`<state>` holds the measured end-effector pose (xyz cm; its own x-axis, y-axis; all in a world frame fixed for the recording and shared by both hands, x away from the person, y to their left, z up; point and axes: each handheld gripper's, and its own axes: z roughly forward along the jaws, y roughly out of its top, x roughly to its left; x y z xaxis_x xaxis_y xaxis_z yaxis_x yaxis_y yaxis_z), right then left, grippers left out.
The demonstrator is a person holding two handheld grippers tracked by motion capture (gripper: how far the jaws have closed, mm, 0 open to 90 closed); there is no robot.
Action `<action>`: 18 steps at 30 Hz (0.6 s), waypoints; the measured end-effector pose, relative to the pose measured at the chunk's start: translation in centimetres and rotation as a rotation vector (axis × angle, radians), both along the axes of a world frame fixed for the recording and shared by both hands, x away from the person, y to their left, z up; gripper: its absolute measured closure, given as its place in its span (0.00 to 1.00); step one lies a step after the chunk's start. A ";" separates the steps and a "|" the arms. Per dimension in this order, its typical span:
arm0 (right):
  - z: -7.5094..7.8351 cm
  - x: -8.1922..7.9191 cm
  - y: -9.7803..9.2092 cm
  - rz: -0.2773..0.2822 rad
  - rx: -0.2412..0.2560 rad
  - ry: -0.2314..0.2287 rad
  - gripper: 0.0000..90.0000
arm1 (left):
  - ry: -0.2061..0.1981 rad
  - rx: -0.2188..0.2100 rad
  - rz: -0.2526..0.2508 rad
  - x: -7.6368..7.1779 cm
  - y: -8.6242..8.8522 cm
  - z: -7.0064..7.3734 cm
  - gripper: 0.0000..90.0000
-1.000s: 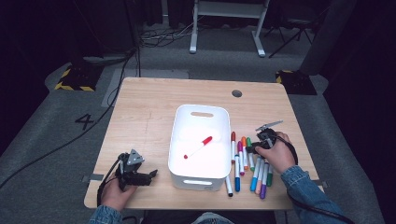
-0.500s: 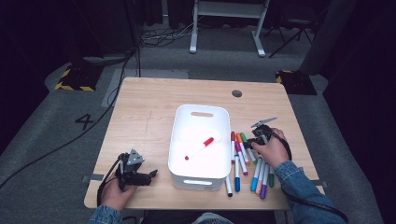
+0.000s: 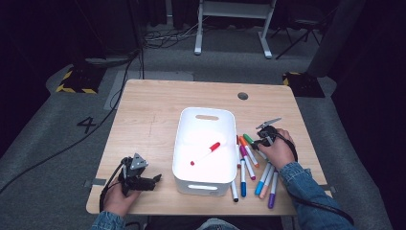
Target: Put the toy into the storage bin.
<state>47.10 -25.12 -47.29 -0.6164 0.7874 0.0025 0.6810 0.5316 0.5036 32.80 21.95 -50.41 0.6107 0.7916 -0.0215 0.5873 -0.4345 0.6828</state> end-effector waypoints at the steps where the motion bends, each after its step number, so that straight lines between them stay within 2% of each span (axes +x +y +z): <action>1: 0.0 0.0 0.0 0.000 -0.003 -0.001 0.85 | 0.000 0.000 0.000 0.0 0.0 0.0 0.16; 7: 0.2 0.1 -0.2 0.002 0.001 -0.011 0.86 | 0.000 0.000 0.000 0.0 0.0 0.0 0.16; 9: 0.7 0.1 -0.5 -0.007 0.032 -0.009 0.86 | 0.000 0.000 0.000 0.0 0.0 0.0 0.16; 14: 2.3 -0.2 -0.9 -0.011 0.055 -0.025 0.86 | 0.000 0.000 0.000 0.0 0.0 0.0 0.16; 17: 3.7 -0.7 -1.1 -0.010 0.092 -0.040 0.86 | 0.000 0.000 0.000 0.0 0.0 0.0 0.16; 18: 3.7 -0.7 -1.1 -0.010 0.092 -0.040 0.86 | 0.000 0.000 0.000 0.0 0.0 0.0 0.16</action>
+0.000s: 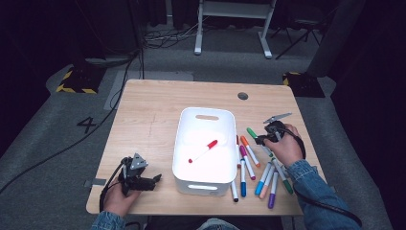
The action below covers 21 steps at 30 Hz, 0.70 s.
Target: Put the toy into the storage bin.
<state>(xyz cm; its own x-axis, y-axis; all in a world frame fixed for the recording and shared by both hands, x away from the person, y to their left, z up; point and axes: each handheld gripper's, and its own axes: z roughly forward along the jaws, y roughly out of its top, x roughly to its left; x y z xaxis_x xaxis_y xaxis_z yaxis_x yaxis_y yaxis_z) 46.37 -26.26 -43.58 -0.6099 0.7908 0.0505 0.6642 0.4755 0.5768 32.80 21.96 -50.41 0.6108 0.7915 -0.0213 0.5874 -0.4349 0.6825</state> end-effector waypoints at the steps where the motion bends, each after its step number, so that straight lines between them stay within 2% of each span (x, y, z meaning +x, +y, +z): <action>1: 0.3 -0.1 -0.1 0.006 0.002 -0.010 0.86 | 0.000 0.000 0.000 0.0 0.0 0.0 0.16; 4: 1.8 -0.7 0.0 0.019 0.038 -0.021 0.86 | 0.000 0.000 0.000 0.0 0.0 0.0 0.16; 6: 2.2 -0.9 0.0 0.023 0.039 -0.026 0.86 | 0.000 0.000 0.000 0.0 0.0 0.0 0.16; 8: 3.3 -1.3 0.2 0.032 0.058 -0.044 0.86 | 0.000 0.000 0.000 0.0 0.0 0.0 0.16; 17: 6.0 -2.8 0.7 0.056 0.107 -0.073 0.86 | 0.000 0.000 0.000 0.0 0.0 0.0 0.16; 21: 7.2 -3.5 1.2 0.089 0.105 -0.091 0.86 | 0.000 0.000 0.000 0.0 0.0 0.0 0.16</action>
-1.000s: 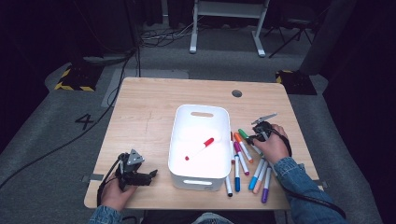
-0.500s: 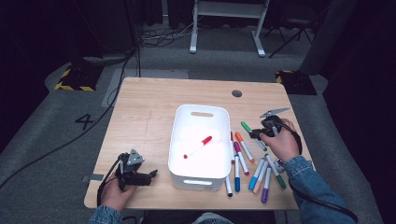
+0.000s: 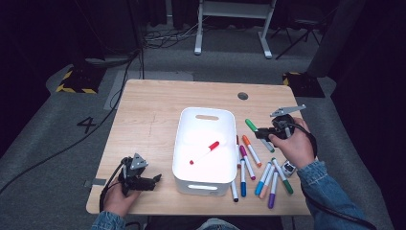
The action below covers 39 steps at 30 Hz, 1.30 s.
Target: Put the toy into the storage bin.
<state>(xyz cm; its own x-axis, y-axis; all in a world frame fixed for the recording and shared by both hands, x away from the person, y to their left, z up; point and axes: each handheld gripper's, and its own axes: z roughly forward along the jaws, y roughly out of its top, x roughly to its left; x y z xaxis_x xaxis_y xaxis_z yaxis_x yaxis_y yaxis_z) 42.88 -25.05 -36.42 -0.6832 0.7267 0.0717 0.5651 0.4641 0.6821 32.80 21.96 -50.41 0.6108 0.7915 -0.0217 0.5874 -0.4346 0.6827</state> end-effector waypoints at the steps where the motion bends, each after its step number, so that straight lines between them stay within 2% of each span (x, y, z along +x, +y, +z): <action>1: 0.3 -0.2 0.2 0.004 0.003 -0.001 0.86 | 0.000 0.000 0.000 0.0 0.0 0.0 0.16; 7: 1.6 -1.4 1.6 0.052 0.018 -0.010 0.86 | 0.000 0.000 0.000 0.0 0.0 0.0 0.16; 9: 2.1 -2.0 2.4 0.092 0.016 -0.019 0.86 | 0.000 0.000 0.000 0.0 0.0 0.0 0.16; 11: 2.3 -2.2 2.7 0.100 0.022 -0.016 0.86 | 0.000 0.000 0.000 0.0 0.0 0.0 0.16; 12: 2.7 -2.7 3.3 0.123 0.031 -0.015 0.86 | 0.000 0.000 0.000 0.0 0.0 0.0 0.16; 17: 3.2 -3.6 4.6 0.167 0.045 -0.006 0.86 | 0.000 0.000 0.000 0.0 0.0 0.0 0.16; 18: 3.3 -3.7 4.9 0.186 0.049 -0.013 0.86 | -0.001 0.000 0.000 0.0 0.0 0.0 0.16; 20: 3.5 -4.2 5.5 0.201 0.055 0.003 0.86 | -0.001 0.001 -0.001 0.0 0.0 0.0 0.16; 31: 3.7 -5.6 9.0 0.313 0.072 0.024 0.86 | 0.000 0.000 0.000 0.0 0.0 0.0 0.16; 39: 3.7 -6.4 11.2 0.367 0.084 0.039 0.86 | 0.000 0.000 0.000 0.0 0.0 0.0 0.16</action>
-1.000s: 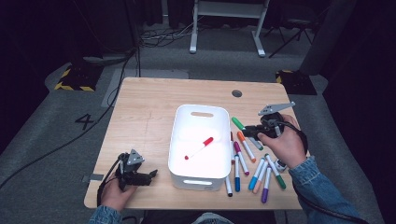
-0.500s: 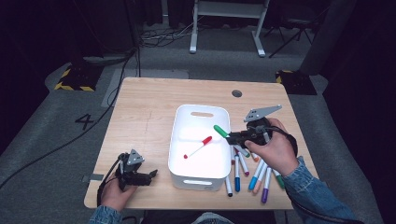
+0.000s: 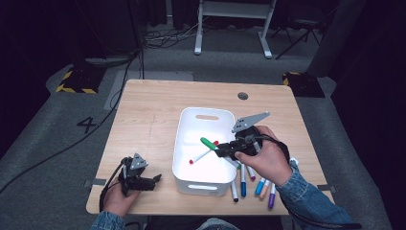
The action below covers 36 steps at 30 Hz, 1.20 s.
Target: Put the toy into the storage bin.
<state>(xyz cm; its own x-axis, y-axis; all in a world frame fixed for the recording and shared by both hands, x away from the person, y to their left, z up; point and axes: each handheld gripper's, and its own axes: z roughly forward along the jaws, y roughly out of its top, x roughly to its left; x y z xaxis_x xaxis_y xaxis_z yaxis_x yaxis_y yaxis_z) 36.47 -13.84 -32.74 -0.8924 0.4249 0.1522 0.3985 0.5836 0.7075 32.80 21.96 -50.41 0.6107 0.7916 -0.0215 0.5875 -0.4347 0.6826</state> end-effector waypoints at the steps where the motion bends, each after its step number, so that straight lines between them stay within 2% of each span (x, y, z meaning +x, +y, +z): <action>1: 0.0 0.0 0.1 0.003 -0.001 -0.002 0.86 | 0.000 0.000 0.000 0.0 0.0 0.0 0.16; 9: -0.5 -0.4 1.2 0.044 -0.005 0.009 0.86 | 0.000 0.000 0.000 0.0 0.0 0.0 0.16; 10: -0.6 -0.5 1.3 0.037 0.000 0.022 0.86 | 0.000 0.000 0.000 0.0 0.0 0.0 0.16; 15: -1.1 -0.6 1.4 0.054 -0.028 0.027 0.86 | 0.000 0.001 -0.001 0.0 0.0 0.0 0.16; 17: -1.3 -0.7 1.5 0.059 -0.021 0.038 0.86 | 0.000 0.000 0.000 0.0 0.0 0.0 0.16; 19: -1.6 -0.6 1.6 0.077 -0.034 0.028 0.86 | 0.000 0.000 0.000 0.0 0.0 0.0 0.16; 26: -2.7 -0.8 2.1 0.089 -0.067 0.050 0.86 | 0.000 0.000 0.000 0.0 0.0 0.0 0.16; 31: -3.4 -0.9 2.4 0.115 -0.092 0.042 0.85 | 0.000 0.000 0.000 0.0 0.0 0.0 0.16; 36: -3.9 -1.0 2.7 0.117 -0.116 0.048 0.85 | 0.000 0.000 0.000 0.0 0.0 0.0 0.16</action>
